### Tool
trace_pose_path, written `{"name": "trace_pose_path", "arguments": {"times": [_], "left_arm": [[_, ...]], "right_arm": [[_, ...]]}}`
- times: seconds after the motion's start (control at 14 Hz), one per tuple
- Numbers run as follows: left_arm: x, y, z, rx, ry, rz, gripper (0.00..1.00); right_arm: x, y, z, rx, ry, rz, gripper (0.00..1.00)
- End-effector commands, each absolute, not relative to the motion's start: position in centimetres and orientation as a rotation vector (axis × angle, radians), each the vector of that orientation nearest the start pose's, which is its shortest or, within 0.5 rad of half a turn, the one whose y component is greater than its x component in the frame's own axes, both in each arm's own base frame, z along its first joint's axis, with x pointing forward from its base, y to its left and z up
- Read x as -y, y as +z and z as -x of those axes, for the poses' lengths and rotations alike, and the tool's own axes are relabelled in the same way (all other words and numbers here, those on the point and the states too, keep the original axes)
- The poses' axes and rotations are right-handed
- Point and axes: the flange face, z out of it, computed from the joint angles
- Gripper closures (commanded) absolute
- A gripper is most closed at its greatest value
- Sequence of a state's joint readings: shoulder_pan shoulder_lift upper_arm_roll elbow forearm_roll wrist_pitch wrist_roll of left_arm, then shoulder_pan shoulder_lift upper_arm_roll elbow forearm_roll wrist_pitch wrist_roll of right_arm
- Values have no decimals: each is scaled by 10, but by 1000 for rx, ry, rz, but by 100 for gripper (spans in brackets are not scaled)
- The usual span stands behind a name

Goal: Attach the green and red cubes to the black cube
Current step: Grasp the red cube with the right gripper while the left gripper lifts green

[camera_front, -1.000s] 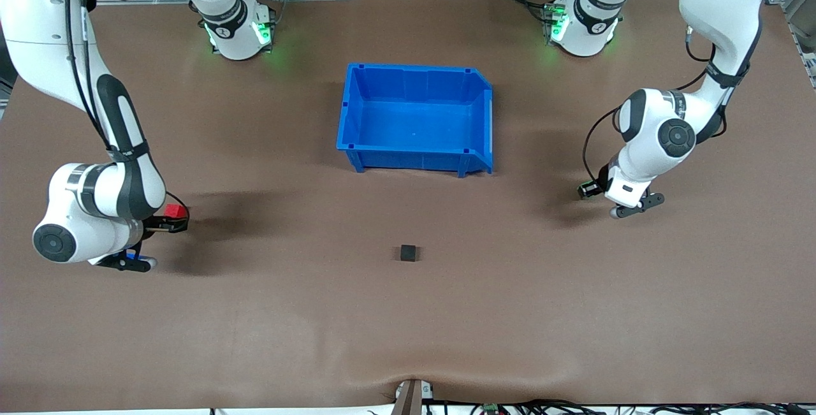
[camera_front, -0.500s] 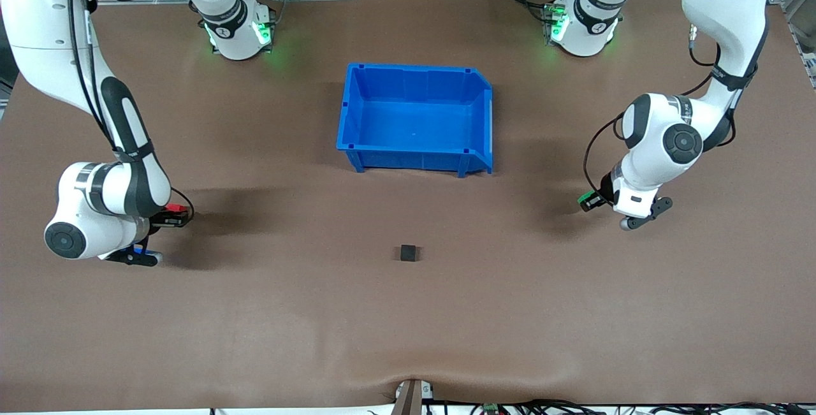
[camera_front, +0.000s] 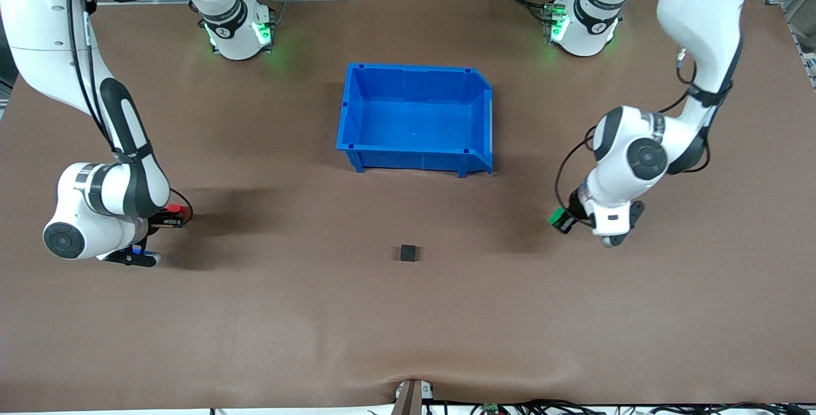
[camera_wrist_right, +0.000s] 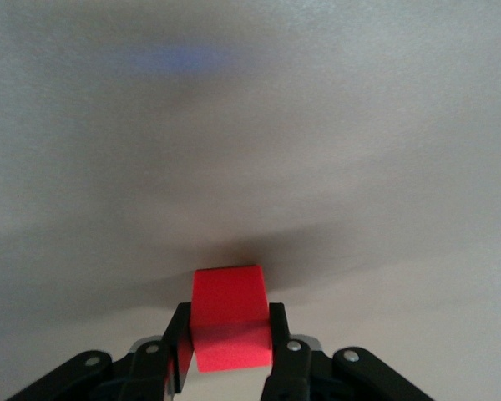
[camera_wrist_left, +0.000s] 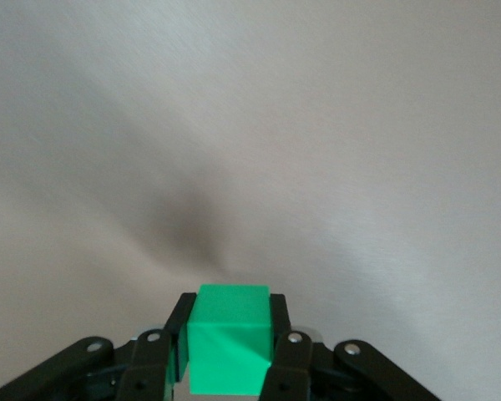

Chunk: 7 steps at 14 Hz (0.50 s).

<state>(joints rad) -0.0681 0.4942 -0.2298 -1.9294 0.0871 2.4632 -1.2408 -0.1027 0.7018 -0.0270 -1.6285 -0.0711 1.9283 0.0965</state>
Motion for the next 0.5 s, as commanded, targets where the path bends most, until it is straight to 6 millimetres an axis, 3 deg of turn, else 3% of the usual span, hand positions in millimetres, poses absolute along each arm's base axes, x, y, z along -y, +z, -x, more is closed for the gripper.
{"name": "trace_pose_path", "arguments": {"times": [0.0, 0.21, 0.36, 0.43], "left_arm": [[206, 237, -640, 1629, -14, 2791, 100], [253, 229, -655, 1800, -9, 2711, 100], [260, 232, -666, 1861, -5, 2686, 100], [270, 226, -664, 1875, 12, 2676, 100]], "right_arm": [[58, 209, -647, -475, 678, 3037, 100], [0, 251, -660, -642, 799, 2999, 100], [-44, 255, -663, -815, 788, 2954, 100], [-75, 259, -666, -908, 766, 2912, 100]]}}
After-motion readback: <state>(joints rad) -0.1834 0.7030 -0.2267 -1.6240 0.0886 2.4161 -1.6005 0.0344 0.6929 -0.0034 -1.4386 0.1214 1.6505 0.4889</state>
